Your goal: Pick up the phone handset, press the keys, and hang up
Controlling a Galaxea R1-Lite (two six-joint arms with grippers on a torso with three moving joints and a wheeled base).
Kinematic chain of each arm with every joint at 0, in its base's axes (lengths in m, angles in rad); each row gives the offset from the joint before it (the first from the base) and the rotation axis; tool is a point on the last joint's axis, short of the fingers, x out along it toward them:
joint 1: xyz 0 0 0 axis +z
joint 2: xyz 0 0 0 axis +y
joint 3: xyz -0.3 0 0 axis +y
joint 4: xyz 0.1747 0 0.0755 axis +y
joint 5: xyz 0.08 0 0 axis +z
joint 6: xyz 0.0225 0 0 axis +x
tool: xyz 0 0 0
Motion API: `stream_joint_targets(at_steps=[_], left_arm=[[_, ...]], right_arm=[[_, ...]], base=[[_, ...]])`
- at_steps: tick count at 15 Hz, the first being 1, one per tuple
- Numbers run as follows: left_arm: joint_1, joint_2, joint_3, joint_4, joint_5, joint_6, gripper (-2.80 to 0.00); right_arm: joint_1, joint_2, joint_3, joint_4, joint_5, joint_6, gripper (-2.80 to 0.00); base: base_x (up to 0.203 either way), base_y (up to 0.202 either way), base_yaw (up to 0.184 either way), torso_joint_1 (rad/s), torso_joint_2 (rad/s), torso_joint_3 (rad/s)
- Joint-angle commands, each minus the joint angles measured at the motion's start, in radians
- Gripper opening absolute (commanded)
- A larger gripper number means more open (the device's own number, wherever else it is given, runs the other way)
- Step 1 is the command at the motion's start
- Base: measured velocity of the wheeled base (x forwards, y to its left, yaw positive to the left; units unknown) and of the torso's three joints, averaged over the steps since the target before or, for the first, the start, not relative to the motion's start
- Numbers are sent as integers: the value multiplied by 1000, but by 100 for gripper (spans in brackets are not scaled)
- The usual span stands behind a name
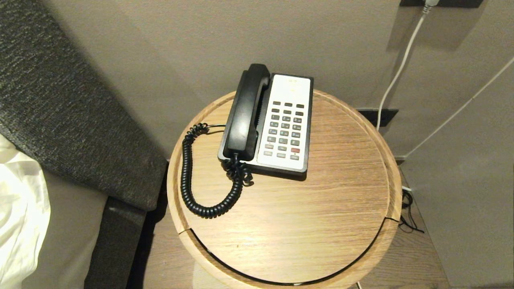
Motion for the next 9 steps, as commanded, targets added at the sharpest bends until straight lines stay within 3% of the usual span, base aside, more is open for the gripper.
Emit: stream_joint_targets(at_steps=[1,4,6,9], left_arm=[[1,-74,26,29,1,-4,-280],[-2,-83,29,31,0,-2,-280],[-4,-95,40,31,-1,3,-280],[-8,-178,87,31,-27,95,-280]], right_arm=[[-105,-123,21,23,10,-4,-280],[-296,-273,60,64,61,-9,-280],[-431,-398,112,88,154,-17,-280],[-541,-575,224,126,262,-67,-280]], base=[[0,0,0,0,0,0],[0,0,0,0,0,0],[0,0,0,0,0,0],[0,0,0,0,0,0]])
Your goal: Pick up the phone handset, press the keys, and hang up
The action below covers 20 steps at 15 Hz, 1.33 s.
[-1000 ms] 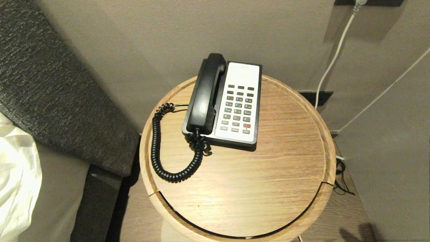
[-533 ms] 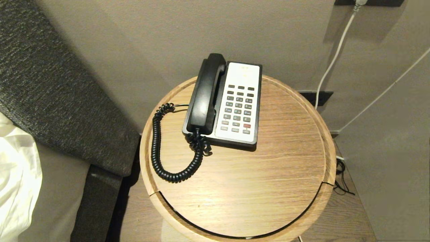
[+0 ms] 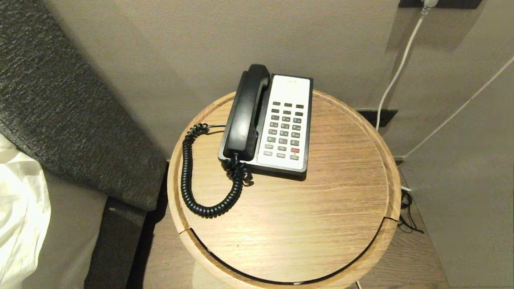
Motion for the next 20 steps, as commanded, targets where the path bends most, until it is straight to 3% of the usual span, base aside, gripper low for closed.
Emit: stream_joint_targets(at_steps=[1,5,8,11,15,20], left_arm=[[-3,-92,56,6,-13,46,-280],[-4,-147,134,17,-61,68,-280],[-4,-147,190,1,-155,67,-280],[-4,-147,330,-107,-219,90,-280],[-4,-147,654,-427,-255,203,-280],[-4,-147,925,-695,-283,320,-280]], right_arm=[[-70,-182,119,18,39,-14,-280],[-115,-317,289,27,80,-33,-280],[-120,-403,424,38,91,-28,-280],[-120,-411,565,-39,103,-24,-280],[-120,-414,998,-506,116,-48,-280],[-120,-415,1628,-1278,137,-228,-280]], base=[[0,0,0,0,0,0],[0,0,0,0,0,0],[0,0,0,0,0,0],[0,0,0,0,0,0],[0,0,0,0,0,0],[0,0,0,0,0,0]])
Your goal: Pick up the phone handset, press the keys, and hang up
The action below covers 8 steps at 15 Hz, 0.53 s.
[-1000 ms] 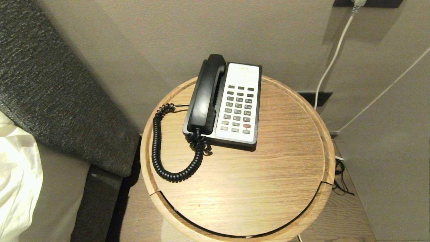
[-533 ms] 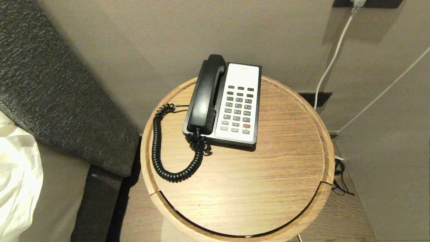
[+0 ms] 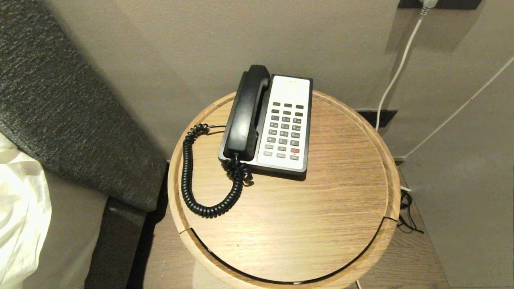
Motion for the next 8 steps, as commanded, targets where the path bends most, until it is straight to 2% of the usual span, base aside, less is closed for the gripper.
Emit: stream_joint_targets(at_steps=[1,2,3,6,8], left_arm=[[0,0,60,-39,-20,23,-280],[0,1,62,-42,-19,22,-280],[0,1,65,-45,-19,21,-280],[-1,1,82,-78,-15,14,-280],[-1,1,123,-212,-22,14,-280]], right_arm=[[0,1,249,-417,-11,-84,-280],[0,0,295,-514,-32,-142,-280],[0,0,313,-546,-47,-188,-280],[0,0,314,-549,-50,-193,-280],[0,0,315,-549,-50,-193,-280]], base=[[0,0,0,0,0,0],[0,0,0,0,0,0],[0,0,0,0,0,0],[0,0,0,0,0,0],[0,0,0,0,0,0]])
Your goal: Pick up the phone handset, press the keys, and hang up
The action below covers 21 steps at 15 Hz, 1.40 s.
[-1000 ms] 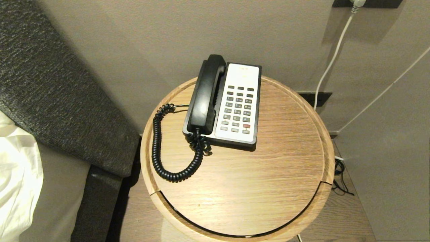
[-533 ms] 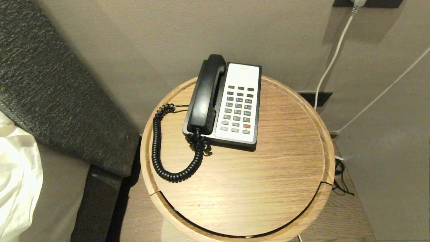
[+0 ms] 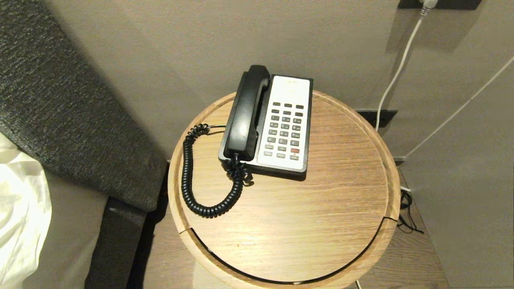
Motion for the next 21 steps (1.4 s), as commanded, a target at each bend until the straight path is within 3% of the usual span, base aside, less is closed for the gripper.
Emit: stream_joint_targets(at_steps=[1,4,6,9,21], left_arm=[[0,1,24,-49,-1,4,-280],[0,1,27,-51,-4,21,-280],[0,1,27,-49,-27,129,-280],[0,0,28,-54,-9,17,-280],[0,0,29,-59,-8,18,-280]], right_arm=[[0,2,3,-7,-1,-1,-280],[1,2,1,-2,0,-5,-280],[0,2,2,-2,2,-8,-280],[1,1,1,-3,3,-14,-280],[1,1,1,-3,3,-13,-280]], base=[[0,0,0,0,0,0],[0,0,0,0,0,0],[0,0,0,0,0,0],[0,0,0,0,0,0],[0,0,0,0,0,0]])
